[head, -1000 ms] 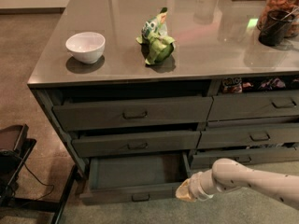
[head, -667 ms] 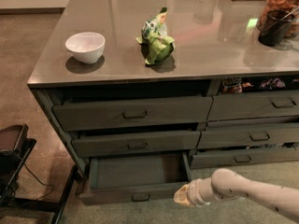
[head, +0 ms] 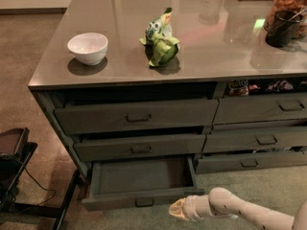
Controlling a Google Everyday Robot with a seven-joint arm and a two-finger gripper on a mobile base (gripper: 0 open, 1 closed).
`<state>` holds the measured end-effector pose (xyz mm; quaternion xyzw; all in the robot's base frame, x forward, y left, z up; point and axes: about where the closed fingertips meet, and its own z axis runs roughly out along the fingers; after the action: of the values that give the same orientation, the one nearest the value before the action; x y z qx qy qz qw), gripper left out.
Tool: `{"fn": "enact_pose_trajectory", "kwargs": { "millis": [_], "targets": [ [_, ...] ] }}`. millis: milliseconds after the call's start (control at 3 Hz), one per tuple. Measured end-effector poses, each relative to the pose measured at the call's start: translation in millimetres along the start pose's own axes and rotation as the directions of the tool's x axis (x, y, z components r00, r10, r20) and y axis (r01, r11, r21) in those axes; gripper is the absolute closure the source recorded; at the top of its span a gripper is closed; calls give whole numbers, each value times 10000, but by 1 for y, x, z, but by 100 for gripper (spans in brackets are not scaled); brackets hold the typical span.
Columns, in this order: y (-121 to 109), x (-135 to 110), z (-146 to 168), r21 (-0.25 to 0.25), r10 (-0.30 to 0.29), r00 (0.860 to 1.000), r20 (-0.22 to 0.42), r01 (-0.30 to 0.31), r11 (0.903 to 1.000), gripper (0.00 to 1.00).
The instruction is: Close bottom drawer
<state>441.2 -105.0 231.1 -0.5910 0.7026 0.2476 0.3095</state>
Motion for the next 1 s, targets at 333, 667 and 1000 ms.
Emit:
{"fn": "enact_pose_trajectory", "kwargs": {
  "millis": [333,667,1000],
  "targets": [
    [0,0,3,23,-108,9999,-24,109,9999,100],
    [-7,5,15,266,-374,9992,120,371,9990,100],
    [-17,15,30,640,-593,9975,387,567,9963,100]
  ]
}}
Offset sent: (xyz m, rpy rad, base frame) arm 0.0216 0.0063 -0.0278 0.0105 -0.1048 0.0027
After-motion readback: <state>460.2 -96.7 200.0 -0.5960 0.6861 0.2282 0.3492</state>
